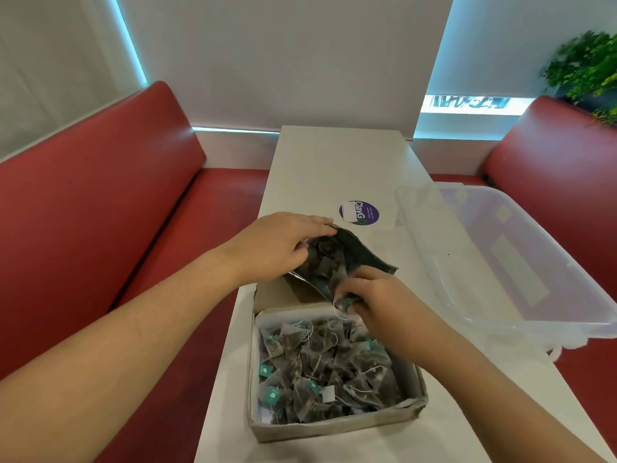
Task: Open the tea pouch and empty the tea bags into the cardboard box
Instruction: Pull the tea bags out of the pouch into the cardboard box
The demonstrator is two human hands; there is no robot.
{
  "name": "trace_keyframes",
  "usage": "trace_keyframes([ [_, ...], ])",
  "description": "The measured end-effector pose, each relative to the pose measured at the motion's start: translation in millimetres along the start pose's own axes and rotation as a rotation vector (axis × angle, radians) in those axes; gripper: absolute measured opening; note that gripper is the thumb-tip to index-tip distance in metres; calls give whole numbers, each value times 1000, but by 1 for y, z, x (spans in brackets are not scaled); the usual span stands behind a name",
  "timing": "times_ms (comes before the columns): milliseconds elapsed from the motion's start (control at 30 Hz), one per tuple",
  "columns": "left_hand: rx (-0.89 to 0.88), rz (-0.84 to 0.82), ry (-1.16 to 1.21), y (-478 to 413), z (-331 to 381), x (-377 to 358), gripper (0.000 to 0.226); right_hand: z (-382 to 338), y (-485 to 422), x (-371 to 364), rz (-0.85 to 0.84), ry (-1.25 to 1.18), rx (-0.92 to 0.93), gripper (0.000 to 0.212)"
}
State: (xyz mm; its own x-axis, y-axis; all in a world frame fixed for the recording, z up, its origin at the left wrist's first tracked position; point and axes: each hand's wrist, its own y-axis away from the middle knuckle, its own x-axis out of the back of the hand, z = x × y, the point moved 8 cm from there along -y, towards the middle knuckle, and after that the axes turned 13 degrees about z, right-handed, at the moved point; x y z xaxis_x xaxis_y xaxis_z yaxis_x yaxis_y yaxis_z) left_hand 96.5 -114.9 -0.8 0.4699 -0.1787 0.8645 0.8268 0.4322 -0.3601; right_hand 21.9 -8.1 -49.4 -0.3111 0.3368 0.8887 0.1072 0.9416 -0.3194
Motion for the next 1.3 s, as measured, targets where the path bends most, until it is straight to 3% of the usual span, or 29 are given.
trace_keyframes([
  [67,3,5,-3,-1,-2,0,56,-8,21,26,99,-84,33,28],
  [167,14,15,-2,-3,-6,0,55,-8,50,31,106,-132,33,28],
  [367,17,17,-14,-3,-4,-1,54,16,83,-28,-163,-21,-69,52],
  [633,15,16,-12,0,-2,-2,55,21,64,16,213,-92,-62,24],
  [767,12,-1,-15,-1,0,-4,56,0,35,21,291,-134,28,23],
  [867,3,-7,-5,-1,3,-5,57,0,-16,-7,156,-55,27,33],
  [967,1,-13,17,-1,7,-6,60,23,-67,-66,-233,193,-120,50],
  [1033,7,-8,25,-2,7,-5,61,38,-83,-97,-390,253,-181,47],
  [1167,44,28,69,-3,1,1,60,53,-92,-127,-439,227,-234,39],
  [1300,43,35,64,-4,-3,3,59,40,-83,-107,-412,307,-200,35],
])
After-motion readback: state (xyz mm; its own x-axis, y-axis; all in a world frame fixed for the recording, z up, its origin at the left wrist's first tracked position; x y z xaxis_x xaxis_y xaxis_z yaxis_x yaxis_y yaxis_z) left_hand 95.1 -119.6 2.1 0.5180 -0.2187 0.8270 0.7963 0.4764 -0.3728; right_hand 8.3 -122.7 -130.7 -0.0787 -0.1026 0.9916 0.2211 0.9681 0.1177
